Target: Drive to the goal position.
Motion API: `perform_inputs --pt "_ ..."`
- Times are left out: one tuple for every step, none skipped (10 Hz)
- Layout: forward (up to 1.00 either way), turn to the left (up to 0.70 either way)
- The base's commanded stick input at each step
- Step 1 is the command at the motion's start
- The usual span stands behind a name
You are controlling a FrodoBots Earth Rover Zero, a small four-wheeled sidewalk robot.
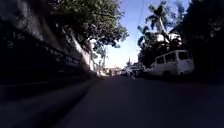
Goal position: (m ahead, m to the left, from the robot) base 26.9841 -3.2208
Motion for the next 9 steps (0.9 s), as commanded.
perform_inputs --pt "1.00 0.06" --pt "1.00 0.00" --pt "1.00 0.00" --pt "1.00 0.00" --pt "1.00 0.00" --pt "1.00 0.00" --pt "1.00 0.00" --pt "0.84 0.00" --pt "0.56 0.00"
